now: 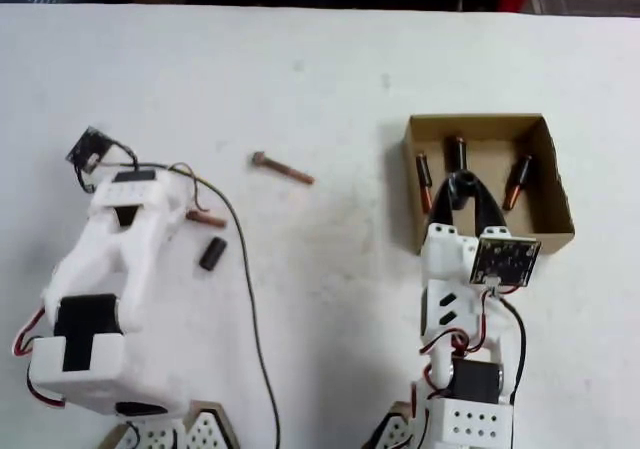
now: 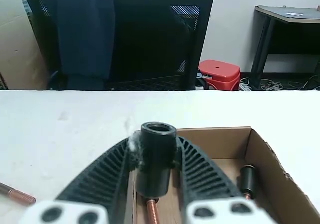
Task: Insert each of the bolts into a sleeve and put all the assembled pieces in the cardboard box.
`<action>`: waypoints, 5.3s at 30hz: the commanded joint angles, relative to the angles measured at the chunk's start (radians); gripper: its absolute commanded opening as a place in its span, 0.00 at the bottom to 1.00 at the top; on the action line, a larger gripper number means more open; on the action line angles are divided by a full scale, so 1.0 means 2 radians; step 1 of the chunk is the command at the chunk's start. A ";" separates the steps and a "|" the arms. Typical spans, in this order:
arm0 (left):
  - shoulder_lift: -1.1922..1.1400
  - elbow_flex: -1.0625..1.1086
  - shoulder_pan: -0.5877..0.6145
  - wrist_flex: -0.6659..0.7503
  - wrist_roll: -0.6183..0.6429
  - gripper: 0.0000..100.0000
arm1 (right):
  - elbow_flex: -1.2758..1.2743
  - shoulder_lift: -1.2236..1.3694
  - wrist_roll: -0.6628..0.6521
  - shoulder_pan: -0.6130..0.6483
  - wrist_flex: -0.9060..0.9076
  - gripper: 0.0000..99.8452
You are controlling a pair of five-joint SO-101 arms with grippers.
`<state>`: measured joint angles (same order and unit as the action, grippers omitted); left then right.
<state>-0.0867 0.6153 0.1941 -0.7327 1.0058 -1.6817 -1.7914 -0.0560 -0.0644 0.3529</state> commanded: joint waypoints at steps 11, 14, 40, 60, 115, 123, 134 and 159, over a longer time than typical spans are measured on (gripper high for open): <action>-0.102 -0.137 0.003 -0.053 -0.029 0.10 | -0.005 -0.003 0.000 -0.002 0.002 0.02; -0.122 -0.167 0.003 -0.054 -0.040 0.10 | -0.005 -0.003 0.000 -0.002 0.002 0.02; -0.204 -0.295 -0.039 -0.230 -0.506 0.02 | -0.005 -0.003 0.000 -0.002 0.002 0.02; -0.096 -0.290 -0.067 -0.285 -0.568 0.02 | -0.005 -0.003 0.000 0.052 0.009 0.02; 0.745 0.166 -0.195 0.028 -0.463 0.02 | -0.005 -0.004 0.001 0.393 -0.068 0.02; 0.745 0.170 -0.241 0.101 -0.413 0.02 | -0.005 -0.003 0.000 0.425 -0.066 0.02; 0.745 0.237 -0.287 0.163 -0.414 0.02 | -0.005 -0.003 -0.001 0.425 -0.045 0.02; 0.745 0.148 -0.288 0.029 -0.376 0.02 | -0.005 -0.003 -0.077 0.422 -0.031 0.02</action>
<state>1.3863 0.9682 -0.3721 -0.6759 0.2463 -1.6817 -1.7914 -0.2002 0.7733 0.2885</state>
